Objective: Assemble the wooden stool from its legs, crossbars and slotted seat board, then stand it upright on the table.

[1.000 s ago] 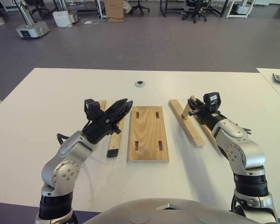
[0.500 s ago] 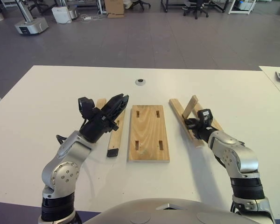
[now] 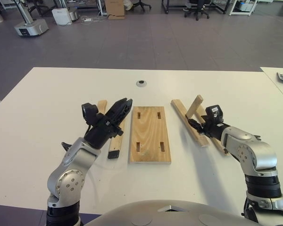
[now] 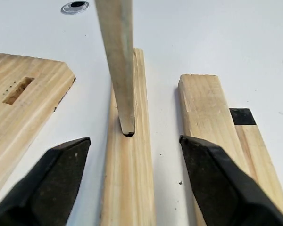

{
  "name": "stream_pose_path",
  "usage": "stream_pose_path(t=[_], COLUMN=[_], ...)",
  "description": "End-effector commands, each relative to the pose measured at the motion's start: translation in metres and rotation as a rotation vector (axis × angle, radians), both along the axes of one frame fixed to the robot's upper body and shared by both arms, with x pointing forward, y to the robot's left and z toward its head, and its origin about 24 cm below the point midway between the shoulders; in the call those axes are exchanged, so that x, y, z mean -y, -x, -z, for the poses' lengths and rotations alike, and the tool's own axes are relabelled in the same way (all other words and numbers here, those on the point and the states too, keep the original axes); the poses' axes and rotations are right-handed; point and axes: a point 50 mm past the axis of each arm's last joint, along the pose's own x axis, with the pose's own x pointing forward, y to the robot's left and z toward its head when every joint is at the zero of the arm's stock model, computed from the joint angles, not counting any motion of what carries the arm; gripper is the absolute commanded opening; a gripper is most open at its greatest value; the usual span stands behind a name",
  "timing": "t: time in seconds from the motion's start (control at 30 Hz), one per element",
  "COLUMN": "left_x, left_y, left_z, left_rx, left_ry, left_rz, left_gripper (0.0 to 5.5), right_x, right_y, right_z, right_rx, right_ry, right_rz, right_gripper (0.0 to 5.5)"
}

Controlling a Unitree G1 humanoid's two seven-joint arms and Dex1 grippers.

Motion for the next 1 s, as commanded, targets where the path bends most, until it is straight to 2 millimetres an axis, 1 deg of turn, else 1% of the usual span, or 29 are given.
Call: stream_pose_path(t=[0.03, 0.2, 0.33, 0.4, 0.47, 0.63, 0.7, 0.73, 0.8, 0.9, 1.0], left_x=[0.003, 0.005, 0.008, 0.008, 0.005, -0.002, -0.007, -0.010, -0.022, -0.042, -0.061], left_y=[0.004, 0.006, 0.006, 0.005, 0.004, 0.002, 0.000, -0.002, -0.007, -0.016, -0.033], left_z=[0.001, 0.002, 0.003, 0.003, 0.000, -0.002, -0.004, -0.005, -0.009, -0.020, -0.040], left_rx=[-0.001, -0.005, -0.006, -0.003, 0.012, 0.026, 0.033, 0.039, 0.056, 0.096, 0.164], left_ry=[0.003, 0.009, 0.012, 0.007, -0.011, -0.060, -0.126, -0.158, -0.180, -0.152, -0.190], left_rz=[-0.003, 0.000, 0.009, 0.007, -0.020, -0.060, -0.082, -0.106, -0.158, -0.169, -0.177], left_gripper=[1.65, 1.65, 1.65, 1.65, 1.65, 1.65, 1.65, 1.65, 1.65, 1.65, 1.65], right_x=[0.003, 0.008, 0.009, 0.009, 0.011, 0.010, 0.010, 0.009, 0.006, -0.004, -0.013], right_y=[0.006, 0.016, 0.019, 0.021, 0.020, 0.019, 0.018, 0.017, 0.005, -0.021, -0.047], right_z=[0.002, 0.013, 0.020, 0.026, 0.030, 0.035, 0.035, 0.034, 0.023, -0.007, -0.054], right_rx=[-0.056, -0.172, -0.213, -0.240, -0.253, -0.262, -0.216, -0.198, -0.110, 0.016, 0.168], right_ry=[0.030, 0.054, 0.064, 0.063, 0.066, 0.068, 0.148, 0.160, 0.122, -0.005, -0.177], right_rz=[-0.031, -0.069, -0.100, -0.110, -0.080, -0.057, -0.099, -0.108, -0.120, -0.134, -0.165], right_gripper=[3.55, 3.55, 3.55, 3.22, 2.85, 2.06, 2.06, 2.06, 2.06, 2.06, 2.06])
